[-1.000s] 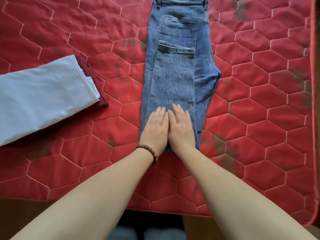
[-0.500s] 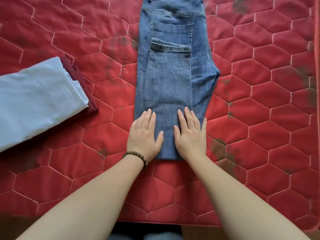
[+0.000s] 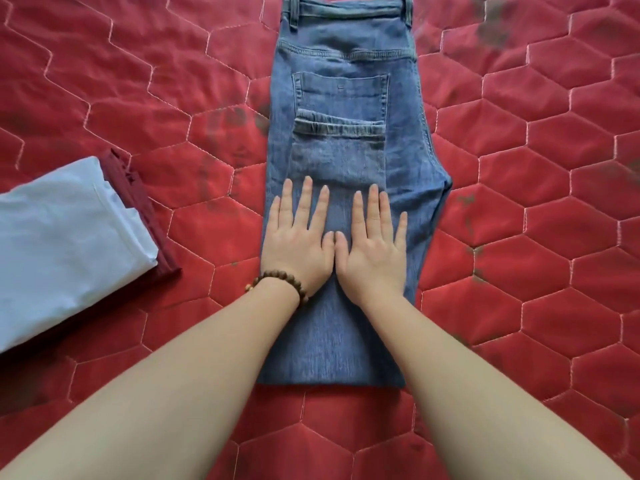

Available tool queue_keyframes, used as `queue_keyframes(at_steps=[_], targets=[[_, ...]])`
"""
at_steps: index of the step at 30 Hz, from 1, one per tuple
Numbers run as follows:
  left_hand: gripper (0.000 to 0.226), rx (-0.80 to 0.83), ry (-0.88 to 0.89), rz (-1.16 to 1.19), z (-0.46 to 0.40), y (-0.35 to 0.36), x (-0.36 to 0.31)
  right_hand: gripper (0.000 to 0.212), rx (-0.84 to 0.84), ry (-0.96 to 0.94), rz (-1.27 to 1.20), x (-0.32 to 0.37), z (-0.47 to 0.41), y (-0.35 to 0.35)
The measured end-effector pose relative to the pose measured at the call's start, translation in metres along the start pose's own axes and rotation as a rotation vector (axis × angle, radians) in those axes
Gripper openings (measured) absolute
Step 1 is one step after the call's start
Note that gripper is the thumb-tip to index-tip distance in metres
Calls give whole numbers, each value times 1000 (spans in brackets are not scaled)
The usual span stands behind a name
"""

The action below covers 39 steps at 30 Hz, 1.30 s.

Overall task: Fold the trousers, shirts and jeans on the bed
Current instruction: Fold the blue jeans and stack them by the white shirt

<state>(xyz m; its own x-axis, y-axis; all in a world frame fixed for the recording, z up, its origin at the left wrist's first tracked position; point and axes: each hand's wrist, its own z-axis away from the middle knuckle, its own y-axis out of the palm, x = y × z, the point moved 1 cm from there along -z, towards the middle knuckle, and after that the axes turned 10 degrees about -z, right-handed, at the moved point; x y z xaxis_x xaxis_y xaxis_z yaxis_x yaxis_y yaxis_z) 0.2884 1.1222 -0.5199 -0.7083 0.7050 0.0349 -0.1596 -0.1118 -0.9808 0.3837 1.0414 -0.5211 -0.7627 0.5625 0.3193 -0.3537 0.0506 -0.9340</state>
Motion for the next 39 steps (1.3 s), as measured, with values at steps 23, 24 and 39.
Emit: queue_keyframes(at_steps=[23,24,39], targets=[[63,-165,210,-52,-91,-6,33,65,16,-227,153,-65,-102,-35],[61,-170,162,-34,-91,-8,34,65,30,-221,128,-65,-102,-37],[64,-251,517,-220,-45,-19,116,75,147,-735,321,-130,-58,-89]])
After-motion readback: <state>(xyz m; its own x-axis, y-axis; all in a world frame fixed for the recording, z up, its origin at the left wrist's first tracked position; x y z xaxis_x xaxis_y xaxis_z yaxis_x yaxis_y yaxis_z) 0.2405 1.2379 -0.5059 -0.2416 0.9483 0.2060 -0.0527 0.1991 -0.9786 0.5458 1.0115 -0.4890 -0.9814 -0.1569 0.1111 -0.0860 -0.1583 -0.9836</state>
